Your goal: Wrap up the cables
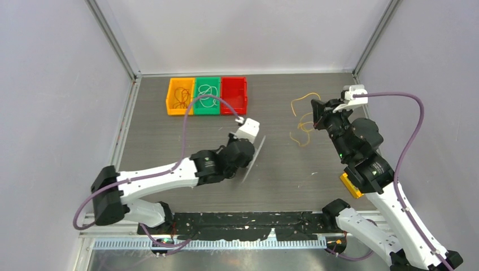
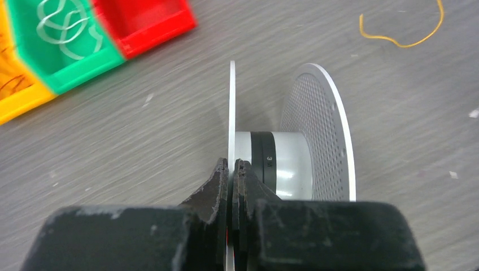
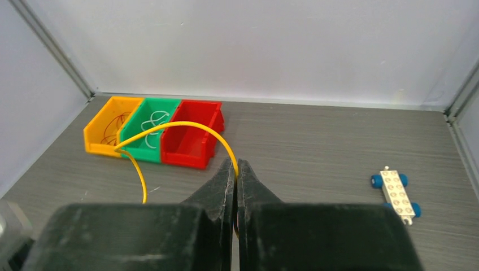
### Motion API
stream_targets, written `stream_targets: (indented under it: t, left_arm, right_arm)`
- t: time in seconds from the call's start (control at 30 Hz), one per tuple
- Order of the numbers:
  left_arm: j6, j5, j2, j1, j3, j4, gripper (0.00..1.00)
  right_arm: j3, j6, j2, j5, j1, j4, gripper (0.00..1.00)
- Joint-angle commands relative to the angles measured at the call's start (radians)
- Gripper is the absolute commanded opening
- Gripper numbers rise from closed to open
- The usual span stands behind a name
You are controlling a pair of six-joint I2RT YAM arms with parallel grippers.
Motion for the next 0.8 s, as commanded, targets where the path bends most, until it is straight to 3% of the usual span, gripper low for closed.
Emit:
stream_targets:
  t: [0.0,0.4,0.67,0.77]
  left_arm:
    - [0.001,-0.062,-0.168,0.058,-0.080,-0.007,0.00]
    - [-0.137,-0.026,-0.224,0.113,-0.125,-0.121,0.00]
    - [-0.158,0.013,-0.262,0.140,-0.146,-0.123,0.25]
    - [-0.160,0.039,-0.277,0.153,-0.157,-0.120,0.28]
  right_arm:
    - [-0.006,0.057,0.022,-0.094,0.001,0.004,0.06]
    - [0.004,0.055,0.070,-0.116,0.069,-0.018,0.06]
    - [0.021,0.056,0.088,-0.124,0.101,-0.029,0.05]
    - [0.028,0.044,0.097,-0.134,0.126,-0.037,0.06]
